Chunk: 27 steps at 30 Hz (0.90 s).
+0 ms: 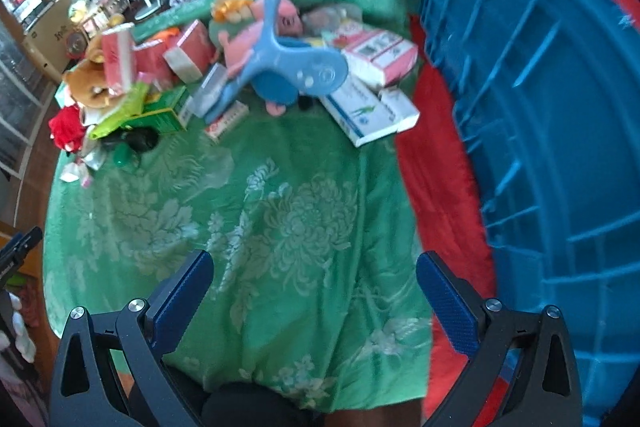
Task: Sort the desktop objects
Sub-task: 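Return both tools from the bin to the table, then grasp the green round lid with the left tool while the right grasps a small white box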
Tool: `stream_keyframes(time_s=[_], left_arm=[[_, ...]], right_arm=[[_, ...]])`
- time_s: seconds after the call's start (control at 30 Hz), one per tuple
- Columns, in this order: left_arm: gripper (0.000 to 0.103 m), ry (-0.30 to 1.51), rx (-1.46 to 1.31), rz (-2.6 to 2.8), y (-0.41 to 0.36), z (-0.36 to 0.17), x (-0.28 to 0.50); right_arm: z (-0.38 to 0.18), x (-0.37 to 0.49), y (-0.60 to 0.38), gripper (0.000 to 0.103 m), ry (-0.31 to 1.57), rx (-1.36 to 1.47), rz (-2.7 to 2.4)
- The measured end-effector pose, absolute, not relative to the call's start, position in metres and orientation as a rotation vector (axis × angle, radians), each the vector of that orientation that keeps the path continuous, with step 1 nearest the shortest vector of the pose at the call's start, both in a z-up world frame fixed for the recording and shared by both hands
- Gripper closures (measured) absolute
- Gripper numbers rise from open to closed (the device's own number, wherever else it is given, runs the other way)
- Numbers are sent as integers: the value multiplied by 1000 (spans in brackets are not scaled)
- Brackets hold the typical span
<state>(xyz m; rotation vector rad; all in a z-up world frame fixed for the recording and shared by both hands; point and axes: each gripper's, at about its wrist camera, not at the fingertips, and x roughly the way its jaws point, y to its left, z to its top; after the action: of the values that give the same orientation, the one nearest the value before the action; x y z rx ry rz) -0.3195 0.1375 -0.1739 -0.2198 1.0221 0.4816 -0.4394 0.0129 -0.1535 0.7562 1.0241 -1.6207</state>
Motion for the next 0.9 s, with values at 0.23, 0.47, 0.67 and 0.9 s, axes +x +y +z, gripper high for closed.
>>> stream_keyframes(time_s=[0.23, 0.47, 0.67, 0.9], left_arm=[[23, 1090, -179, 437, 147, -221, -250], [29, 1125, -165, 382, 157, -265, -185], [29, 1140, -146, 386, 161, -287, -152], [51, 1180, -151, 364, 162, -305, -142]], right_arm=[[-197, -433, -49, 0, 1020, 836, -1599], [-258, -408, -138, 21, 993, 948, -1600], [-299, -400, -199, 26, 979, 1029, -1617], [-329, -389, -234, 37, 977, 1097, -1680]])
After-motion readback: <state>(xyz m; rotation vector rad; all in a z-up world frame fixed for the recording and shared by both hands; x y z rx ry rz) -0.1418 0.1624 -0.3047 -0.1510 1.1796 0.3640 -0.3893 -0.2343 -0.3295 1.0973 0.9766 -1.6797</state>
